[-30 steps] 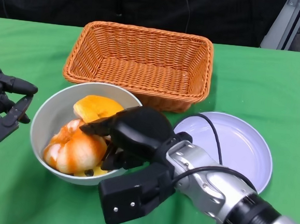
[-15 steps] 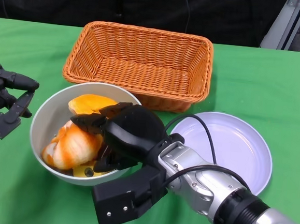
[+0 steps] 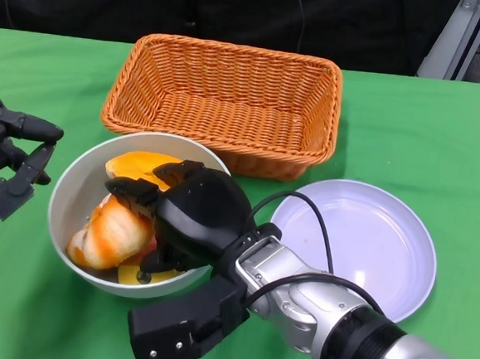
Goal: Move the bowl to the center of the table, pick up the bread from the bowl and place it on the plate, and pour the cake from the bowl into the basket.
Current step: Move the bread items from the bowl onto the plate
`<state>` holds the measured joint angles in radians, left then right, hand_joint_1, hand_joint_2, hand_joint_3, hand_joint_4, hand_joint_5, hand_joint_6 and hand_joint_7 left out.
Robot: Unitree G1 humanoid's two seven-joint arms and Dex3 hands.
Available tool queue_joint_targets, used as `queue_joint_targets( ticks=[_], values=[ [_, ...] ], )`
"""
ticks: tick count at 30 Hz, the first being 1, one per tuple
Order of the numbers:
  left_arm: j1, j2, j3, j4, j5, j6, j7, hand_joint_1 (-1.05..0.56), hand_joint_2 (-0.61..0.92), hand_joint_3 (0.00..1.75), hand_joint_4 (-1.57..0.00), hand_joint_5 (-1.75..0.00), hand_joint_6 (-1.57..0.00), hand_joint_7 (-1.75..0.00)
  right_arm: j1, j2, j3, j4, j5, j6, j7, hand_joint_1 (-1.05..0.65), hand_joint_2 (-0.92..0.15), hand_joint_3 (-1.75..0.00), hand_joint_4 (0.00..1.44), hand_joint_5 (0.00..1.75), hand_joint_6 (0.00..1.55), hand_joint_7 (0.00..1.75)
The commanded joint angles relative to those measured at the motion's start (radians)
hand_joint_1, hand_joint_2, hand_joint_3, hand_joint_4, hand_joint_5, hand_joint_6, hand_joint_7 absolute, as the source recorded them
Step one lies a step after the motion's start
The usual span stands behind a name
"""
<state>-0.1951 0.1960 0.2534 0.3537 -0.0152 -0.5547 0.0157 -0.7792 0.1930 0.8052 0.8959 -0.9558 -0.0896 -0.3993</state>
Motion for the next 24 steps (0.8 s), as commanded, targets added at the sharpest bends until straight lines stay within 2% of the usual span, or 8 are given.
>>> queue_joint_targets(
  ticks=[1, 12, 15, 19, 24],
  values=[
    [-0.003, 0.006, 0.003, 0.003, 0.0, -0.023, 0.011, -0.3, 0.92, 0.3, -0.79, -1.57, -0.82, -1.09, -0.003, 0.009, 0.014, 0.026, -0.01, 0.026, -0.011, -0.81, -0.92, -0.02, 0.58, 0.04, 0.34, 0.0],
    [-0.003, 0.0, 0.003, -0.002, 0.0, -0.021, 0.016, -0.31, 0.92, 0.29, -0.78, -1.57, -0.83, -1.09, -0.018, 0.029, 0.029, 0.076, 0.008, 0.024, -0.039, -0.75, -0.92, -0.03, 0.62, 0.04, 0.31, 0.01],
    [-0.002, 0.0, 0.002, -0.003, 0.008, -0.024, 0.02, -0.3, 0.92, 0.3, -0.78, -1.57, -0.83, -1.08, -0.024, 0.037, 0.028, 0.093, 0.015, 0.021, -0.042, -0.68, -0.92, -0.03, 0.69, 0.06, 0.39, 0.03],
    [-0.002, 0.0, 0.002, 0.002, 0.013, -0.036, 0.02, -0.29, 0.92, 0.3, -0.79, -1.58, -0.84, -1.07, -0.031, 0.046, 0.019, 0.117, 0.032, -0.004, -0.057, -0.5, -0.92, -0.02, 0.84, 0.07, 0.62, 0.05],
    [-0.002, 0.0, 0.0, 0.002, 0.027, -0.037, 0.033, -0.3, 0.92, 0.3, -0.79, -1.58, -0.84, -1.07, -0.041, 0.048, 0.018, 0.13, 0.041, -0.014, -0.074, -0.49, -0.9, -0.01, 0.94, 0.08, 0.66, 0.03]
  ],
)
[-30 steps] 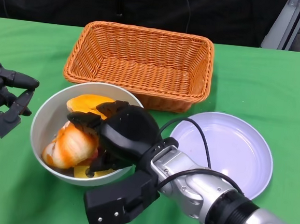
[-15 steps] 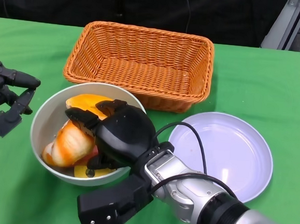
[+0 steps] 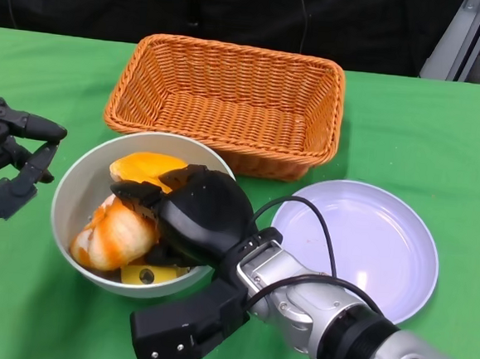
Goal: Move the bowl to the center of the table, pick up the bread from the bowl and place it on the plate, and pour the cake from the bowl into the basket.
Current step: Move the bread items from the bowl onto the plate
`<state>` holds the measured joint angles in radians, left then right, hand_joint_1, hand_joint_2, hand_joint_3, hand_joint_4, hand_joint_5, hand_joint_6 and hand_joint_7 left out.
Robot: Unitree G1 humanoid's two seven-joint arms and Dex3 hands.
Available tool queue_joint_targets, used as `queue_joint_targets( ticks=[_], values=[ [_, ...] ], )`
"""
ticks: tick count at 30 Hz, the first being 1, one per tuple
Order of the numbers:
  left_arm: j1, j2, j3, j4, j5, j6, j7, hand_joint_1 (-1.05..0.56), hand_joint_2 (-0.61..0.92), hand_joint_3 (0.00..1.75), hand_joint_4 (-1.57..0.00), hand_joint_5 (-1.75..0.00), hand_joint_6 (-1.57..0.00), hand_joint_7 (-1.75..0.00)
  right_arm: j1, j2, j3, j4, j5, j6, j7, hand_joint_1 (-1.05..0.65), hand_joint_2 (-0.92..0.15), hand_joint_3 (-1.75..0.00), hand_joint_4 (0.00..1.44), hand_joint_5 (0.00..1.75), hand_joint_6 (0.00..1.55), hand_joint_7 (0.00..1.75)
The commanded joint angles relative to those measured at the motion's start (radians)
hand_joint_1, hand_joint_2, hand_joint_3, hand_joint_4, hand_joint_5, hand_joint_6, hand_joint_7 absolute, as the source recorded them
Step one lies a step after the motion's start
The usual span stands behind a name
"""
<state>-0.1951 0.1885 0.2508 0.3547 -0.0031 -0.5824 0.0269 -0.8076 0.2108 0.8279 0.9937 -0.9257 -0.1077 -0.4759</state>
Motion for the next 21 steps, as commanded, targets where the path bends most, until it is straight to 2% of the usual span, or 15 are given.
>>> queue_joint_targets(
  ticks=[1, 6, 10, 15, 16, 21],
  values=[
    [-0.002, 0.008, 0.002, -0.001, 0.017, -0.009, 0.024, -0.3, 0.92, 0.3, -0.79, -1.58, -0.84, -1.07, -0.013, 0.032, -0.003, 0.036, 0.008, 0.007, -0.012, -0.49, -0.9, -0.01, 0.97, 0.09, 0.67, 0.03],
    [-0.005, 0.009, 0.002, 0.008, 0.008, -0.017, 0.013, -0.3, 0.92, 0.31, -0.78, -1.58, -0.83, -1.07, -0.02, 0.039, 0.001, 0.06, 0.005, 0.008, -0.058, -0.41, -0.92, -0.06, 1.05, 0.13, 0.65, 0.01],
    [-0.002, 0.005, 0.001, -0.004, 0.008, -0.005, 0.015, -0.3, 0.92, 0.3, -0.79, -1.58, -0.84, -1.08, -0.029, 0.042, -0.002, 0.08, 0.018, -0.018, -0.041, -0.44, -0.91, -0.04, 0.95, 0.07, 0.62, 0.0],
    [0.0, 0.006, -0.001, -0.003, 0.014, -0.008, 0.018, -0.3, 0.92, 0.3, -0.79, -1.58, -0.83, -1.08, -0.034, 0.047, -0.009, 0.109, 0.04, -0.08, -0.066, -0.4, -0.91, -0.02, 1.01, 0.08, 0.58, 0.02],
    [0.0, 0.007, -0.002, 0.0, 0.016, -0.012, 0.019, -0.29, 0.92, 0.31, -0.8, -1.58, -0.83, -1.08, -0.035, 0.048, -0.011, 0.114, 0.043, -0.088, -0.068, -0.37, -0.92, -0.02, 1.01, 0.08, 0.68, 0.07],
    [0.0, 0.007, -0.002, 0.0, 0.004, -0.017, 0.009, -0.28, 0.92, 0.31, -0.8, -1.59, -0.83, -1.07, -0.044, 0.048, -0.024, 0.135, 0.058, -0.12, -0.082, -0.34, -0.92, -0.08, 1.02, 0.08, 0.88, 0.11]
  ],
)
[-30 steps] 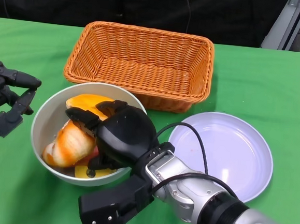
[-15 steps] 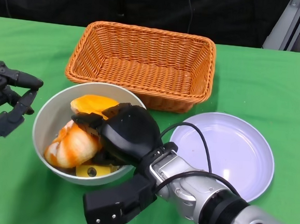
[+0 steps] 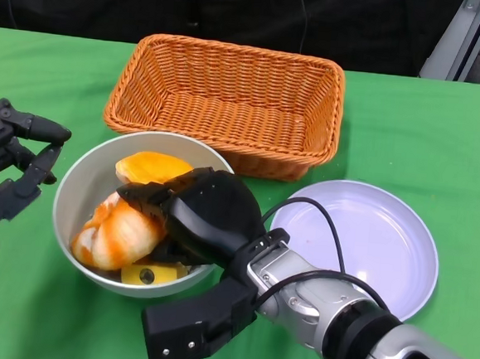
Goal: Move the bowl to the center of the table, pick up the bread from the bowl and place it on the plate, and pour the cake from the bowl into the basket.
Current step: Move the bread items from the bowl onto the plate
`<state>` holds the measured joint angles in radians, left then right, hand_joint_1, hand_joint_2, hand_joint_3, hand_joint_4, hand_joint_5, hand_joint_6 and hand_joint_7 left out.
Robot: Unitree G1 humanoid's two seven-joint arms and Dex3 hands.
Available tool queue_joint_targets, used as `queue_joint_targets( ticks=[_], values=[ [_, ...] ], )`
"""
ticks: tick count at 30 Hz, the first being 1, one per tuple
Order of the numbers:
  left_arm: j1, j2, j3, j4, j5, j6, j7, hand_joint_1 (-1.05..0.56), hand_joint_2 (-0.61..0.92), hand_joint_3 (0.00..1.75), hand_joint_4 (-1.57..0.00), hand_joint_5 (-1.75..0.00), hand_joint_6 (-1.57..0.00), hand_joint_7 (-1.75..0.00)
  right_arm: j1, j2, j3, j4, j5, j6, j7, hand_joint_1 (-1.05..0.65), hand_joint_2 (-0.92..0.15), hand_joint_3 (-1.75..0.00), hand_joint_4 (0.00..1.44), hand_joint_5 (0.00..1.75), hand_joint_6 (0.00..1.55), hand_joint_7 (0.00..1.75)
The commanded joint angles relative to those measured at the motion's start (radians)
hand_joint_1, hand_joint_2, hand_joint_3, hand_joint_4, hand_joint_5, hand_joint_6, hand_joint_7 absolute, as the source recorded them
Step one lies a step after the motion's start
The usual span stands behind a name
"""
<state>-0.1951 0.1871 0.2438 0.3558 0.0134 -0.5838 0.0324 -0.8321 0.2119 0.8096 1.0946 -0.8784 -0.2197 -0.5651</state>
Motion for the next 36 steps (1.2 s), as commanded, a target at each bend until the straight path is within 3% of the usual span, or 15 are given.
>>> queue_joint_targets(
  ticks=[1, 11, 14, 16, 19, 23, 29, 36],
  values=[
    [-0.001, 0.01, 0.004, 0.002, -0.011, -0.02, 0.003, -0.28, 0.92, 0.32, -0.8, -1.59, -0.83, -1.07, -0.02, 0.048, -0.01, 0.039, 0.014, -0.013, 0.001, -0.34, -0.92, -0.09, 1.04, 0.09, 0.91, 0.11],
    [-0.007, 0.019, 0.009, 0.019, -0.007, -0.031, 0.006, -0.29, 0.92, 0.31, -0.8, -1.58, -0.84, -1.05, -0.022, 0.016, -0.024, 0.018, 0.016, -0.044, -0.047, -0.38, -0.92, -0.13, 1.07, 0.16, 1.05, 0.09],
    [-0.011, 0.021, 0.011, 0.031, -0.002, -0.041, 0.01, -0.28, 0.92, 0.31, -0.81, -1.56, -0.85, -1.04, -0.013, -0.005, -0.034, -0.007, 0.023, -0.057, -0.049, -0.38, -0.92, -0.15, 0.81, 0.81, 1.1, 0.03],
    [-0.012, 0.022, 0.011, 0.034, -0.002, -0.043, 0.011, -0.27, 0.92, 0.31, -0.81, -1.56, -0.85, -1.04, -0.012, -0.007, -0.037, -0.011, 0.023, -0.059, -0.047, -0.38, -0.92, -0.14, 0.76, 0.92, 1.1, 0.02],
    [-0.013, 0.022, 0.011, 0.038, -0.001, -0.047, 0.011, -0.27, 0.92, 0.31, -0.82, -1.55, -0.86, -1.04, -0.011, -0.007, -0.039, -0.013, 0.021, -0.059, -0.046, -0.38, -0.92, -0.14, 0.75, 0.95, 1.11, 0.02],
    [-0.015, 0.028, 0.015, 0.051, 0.014, -0.051, 0.023, -0.26, 0.92, 0.32, -0.82, -1.53, -0.86, -1.03, 0.047, -0.078, -0.103, -0.135, 0.085, -0.127, -0.008, -0.34, -0.91, -0.04, 0.74, 1.03, 1.14, 0.03],
    [-0.014, 0.027, 0.019, 0.056, 0.013, -0.055, 0.029, -0.26, 0.92, 0.33, -0.82, -1.52, -0.86, -1.04, 0.104, -0.144, -0.149, -0.248, 0.109, -0.164, 0.002, -0.31, -0.91, -0.01, 0.77, 0.99, 1.17, 0.03],
    [-0.017, 0.03, 0.019, 0.066, 0.005, -0.055, 0.022, -0.25, 0.92, 0.33, -0.82, -1.52, -0.85, -1.06, 0.166, -0.191, -0.207, -0.356, 0.145, -0.181, 0.046, -0.24, -0.91, -0.01, 0.74, 1.16, 1.18, 0.05]
  ],
)
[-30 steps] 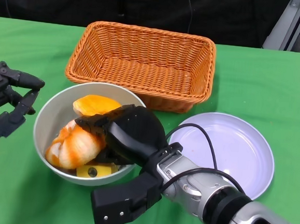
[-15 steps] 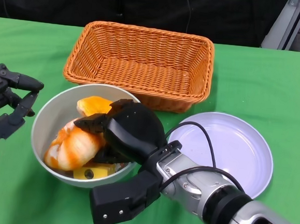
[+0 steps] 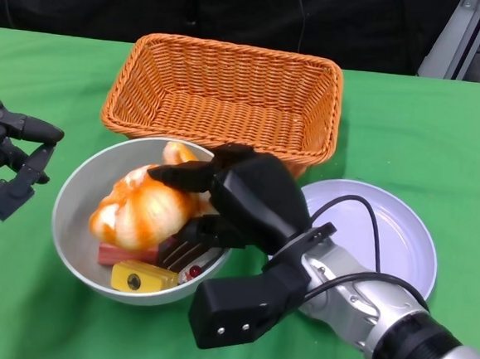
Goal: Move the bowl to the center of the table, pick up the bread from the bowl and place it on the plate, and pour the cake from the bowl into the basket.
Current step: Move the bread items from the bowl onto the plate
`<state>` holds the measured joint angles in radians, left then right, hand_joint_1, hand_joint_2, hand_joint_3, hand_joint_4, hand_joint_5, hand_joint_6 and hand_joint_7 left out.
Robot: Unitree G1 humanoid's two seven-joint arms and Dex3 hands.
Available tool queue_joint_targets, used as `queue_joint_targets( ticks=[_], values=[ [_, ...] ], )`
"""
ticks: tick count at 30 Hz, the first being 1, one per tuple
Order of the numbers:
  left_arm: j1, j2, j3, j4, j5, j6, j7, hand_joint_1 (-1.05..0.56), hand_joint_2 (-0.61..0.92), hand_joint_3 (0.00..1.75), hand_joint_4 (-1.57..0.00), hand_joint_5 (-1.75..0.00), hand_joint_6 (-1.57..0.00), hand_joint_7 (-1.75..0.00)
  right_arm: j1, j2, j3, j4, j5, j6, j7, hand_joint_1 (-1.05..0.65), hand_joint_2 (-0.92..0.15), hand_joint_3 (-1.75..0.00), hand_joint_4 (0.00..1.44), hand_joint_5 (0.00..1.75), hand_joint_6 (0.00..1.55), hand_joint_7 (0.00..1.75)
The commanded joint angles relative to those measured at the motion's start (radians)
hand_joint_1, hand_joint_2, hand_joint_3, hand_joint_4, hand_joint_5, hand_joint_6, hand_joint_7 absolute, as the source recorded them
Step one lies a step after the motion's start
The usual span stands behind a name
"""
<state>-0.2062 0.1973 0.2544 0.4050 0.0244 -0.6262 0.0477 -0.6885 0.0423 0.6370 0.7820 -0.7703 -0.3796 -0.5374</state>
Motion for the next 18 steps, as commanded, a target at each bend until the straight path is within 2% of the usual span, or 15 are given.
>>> queue_joint_targets(
  ticks=[1, 8, 10, 14, 18],
  values=[
    [-0.006, 0.022, 0.008, 0.02, -0.006, -0.014, 0.006, -0.25, 0.92, 0.33, -0.81, -1.52, -0.85, -1.06, 0.032, -0.028, -0.046, -0.061, 0.05, -0.027, 0.029, -0.24, -0.91, -0.01, 0.73, 1.18, 1.18, 0.05],
    [-0.008, 0.024, 0.007, 0.027, -0.007, -0.016, 0.004, -0.26, 0.92, 0.33, -0.81, -1.53, -0.83, -1.07, 0.067, -0.037, -0.086, -0.122, 0.077, -0.041, 0.072, -0.23, -0.91, 0.0, 0.72, 1.21, 1.19, 0.05],
    [-0.008, 0.025, 0.007, 0.029, -0.009, -0.014, 0.002, -0.26, 0.92, 0.32, -0.81, -1.53, -0.83, -1.08, 0.086, -0.043, -0.106, -0.152, 0.099, -0.056, 0.089, -0.21, -0.91, 0.0, 0.68, 1.29, 1.19, 0.06],
    [-0.009, 0.026, 0.006, 0.03, -0.011, -0.014, 0.002, -0.26, 0.92, 0.32, -0.81, -1.53, -0.84, -1.08, 0.097, -0.043, -0.118, -0.17, 0.103, -0.058, 0.106, -0.21, -0.91, 0.0, 0.66, 1.32, 1.19, 0.07],
    [-0.013, 0.033, 0.003, 0.057, 0.004, -0.037, 0.007, -0.27, 0.92, 0.31, -0.83, -1.51, -0.84, -1.08, 0.121, -0.036, -0.157, -0.159, 0.181, -0.121, 0.141, -0.21, -0.92, -0.01, 0.67, 1.32, 1.2, 0.08]
  ],
)
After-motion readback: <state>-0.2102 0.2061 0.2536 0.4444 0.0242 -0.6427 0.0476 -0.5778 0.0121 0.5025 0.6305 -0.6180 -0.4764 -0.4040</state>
